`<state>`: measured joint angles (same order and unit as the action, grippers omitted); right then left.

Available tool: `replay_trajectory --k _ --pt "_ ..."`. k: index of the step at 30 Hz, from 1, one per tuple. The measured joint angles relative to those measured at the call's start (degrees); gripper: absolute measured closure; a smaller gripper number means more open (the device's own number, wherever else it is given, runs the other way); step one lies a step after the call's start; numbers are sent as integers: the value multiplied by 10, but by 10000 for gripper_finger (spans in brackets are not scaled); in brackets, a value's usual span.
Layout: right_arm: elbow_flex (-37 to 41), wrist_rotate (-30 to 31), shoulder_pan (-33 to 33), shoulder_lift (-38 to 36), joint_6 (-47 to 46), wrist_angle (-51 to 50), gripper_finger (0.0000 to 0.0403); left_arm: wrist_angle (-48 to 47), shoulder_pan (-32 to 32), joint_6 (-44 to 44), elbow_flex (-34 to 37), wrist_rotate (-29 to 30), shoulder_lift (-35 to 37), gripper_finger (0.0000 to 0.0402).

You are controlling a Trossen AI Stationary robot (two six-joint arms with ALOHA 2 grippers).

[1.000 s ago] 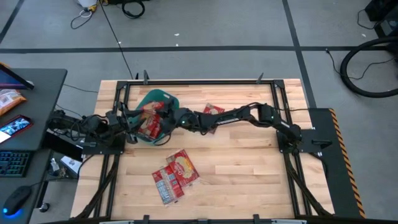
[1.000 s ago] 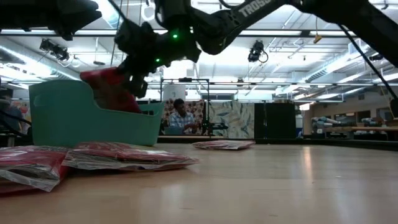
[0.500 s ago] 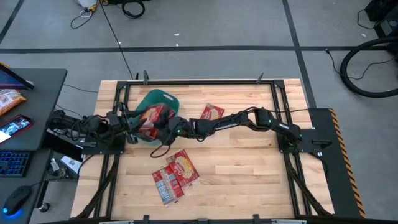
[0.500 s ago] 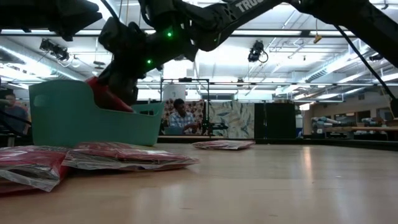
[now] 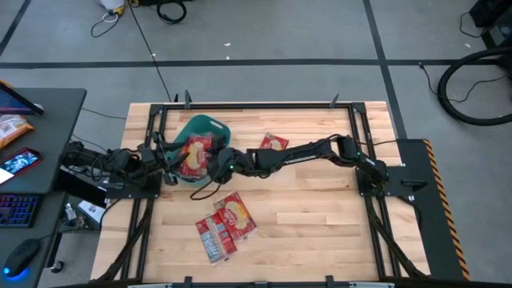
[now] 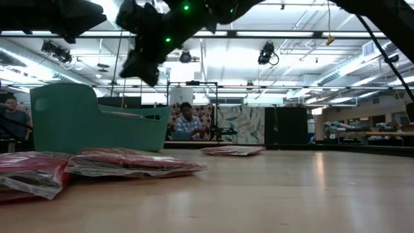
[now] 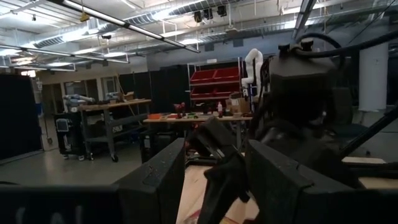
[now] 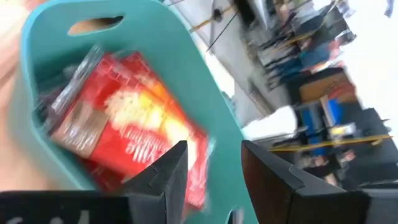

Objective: Sort popcorn bags into baskets
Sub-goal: Put the red popcorn bag into the green bin

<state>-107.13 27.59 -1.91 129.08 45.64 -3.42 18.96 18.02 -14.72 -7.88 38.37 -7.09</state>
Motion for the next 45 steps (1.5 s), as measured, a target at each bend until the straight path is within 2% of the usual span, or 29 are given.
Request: replay_trajectory --k 9,19,23,27,30,34,37,41,45 --pt "0 30 0 -49 -129 -172 249 -1 0 0 0 0 0 230" --pt "4 70 28 -63 -284 -430 249 -3 0 0 0 0 0 230" --pt "28 71 45 -62 -341 -533 250 -5 0 0 0 0 0 230" --pt "77 57 57 -63 -346 -620 250 -5 0 0 0 0 0 230" --pt "111 17 72 -62 -356 -627 250 -5 -3 0 0 0 0 230" --pt "138 -94 119 -62 -377 -616 250 -5 -6 5 0 0 0 230" --pt "144 -95 152 -62 -382 -621 250 -11 -5 6 0 0 0 230" --pt "144 -45 178 -62 -352 -636 250 -13 -6 3 0 0 0 230" --pt "144 -93 213 -62 -321 -639 250 -14 -5 1 0 0 0 230"
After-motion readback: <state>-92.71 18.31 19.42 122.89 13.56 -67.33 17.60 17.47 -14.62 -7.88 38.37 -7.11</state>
